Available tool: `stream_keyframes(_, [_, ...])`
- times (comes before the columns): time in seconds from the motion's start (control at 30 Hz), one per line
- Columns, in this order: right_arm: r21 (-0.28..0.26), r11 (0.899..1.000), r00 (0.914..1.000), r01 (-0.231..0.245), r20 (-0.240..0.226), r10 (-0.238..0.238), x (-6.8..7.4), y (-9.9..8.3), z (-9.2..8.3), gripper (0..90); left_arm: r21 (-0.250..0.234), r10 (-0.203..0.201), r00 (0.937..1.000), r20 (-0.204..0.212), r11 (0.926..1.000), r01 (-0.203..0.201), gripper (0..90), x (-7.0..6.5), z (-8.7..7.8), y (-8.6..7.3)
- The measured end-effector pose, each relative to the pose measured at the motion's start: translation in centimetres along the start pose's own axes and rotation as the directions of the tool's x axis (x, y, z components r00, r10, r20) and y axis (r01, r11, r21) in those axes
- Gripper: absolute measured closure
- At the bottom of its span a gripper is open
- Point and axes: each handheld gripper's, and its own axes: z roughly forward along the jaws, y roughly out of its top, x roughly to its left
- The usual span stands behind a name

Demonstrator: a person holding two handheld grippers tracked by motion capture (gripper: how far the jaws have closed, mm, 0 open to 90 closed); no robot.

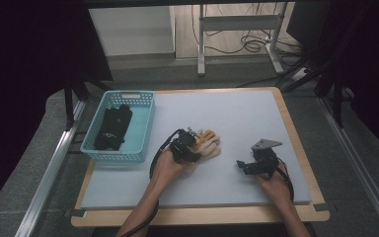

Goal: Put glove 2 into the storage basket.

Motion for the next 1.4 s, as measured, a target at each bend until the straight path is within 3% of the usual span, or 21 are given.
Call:
stream_keyframes(0.4, [0.0, 1.0, 1.0, -0.001, -0.001, 0.001, 0.0, 0.0, 0.0, 15.9, -0.031, -0.044, 0.9976, -0.053, 0.9986, 0.043, 52.7, 2.8, -4.4, 1.3])
stream_keyframes(0.7, [0.001, 1.0, 1.0, 0.0, -0.001, 0.0, 0.0, 0.0, 0.0, 15.9, -0.05, -0.108, 0.9856, -0.13, 0.9935, 0.102, 52.5, 6.3, -8.2, 1.6])
stream_keyframes(0.97, [0.001, 1.0, 1.0, -0.001, -0.001, 0.001, 0.0, 0.0, 0.0, 15.9, -0.071, -0.186, 0.9635, -0.192, 0.9819, 0.176, 52.3, 9.6, -10.7, 0.8])
stream_keyframes(1.13, [0.0, 1.0, 1.0, -0.001, -0.001, 0.001, 0.0, 0.0, 0.0, 15.9, -0.093, -0.241, 0.9448, -0.222, 0.9698, 0.225, 52.3, 11.7, -11.8, -0.5])
stream_keyframes(1.27, [0.0, 1.0, 1.0, 0.0, -0.001, 0.0, 0.0, 0.0, 0.0, 15.9, -0.095, -0.291, 0.9237, -0.25, 0.9566, 0.275, 52.2, 13.6, -12.4, -1.8])
stream_keyframes(1.4, [0.0, 1.0, 1.0, -0.001, 0.0, 0.001, 0.0, 0.0, 0.0, 15.9, -0.104, -0.348, 0.8969, -0.273, 0.9374, 0.332, 52.1, 15.6, -12.7, -3.3])
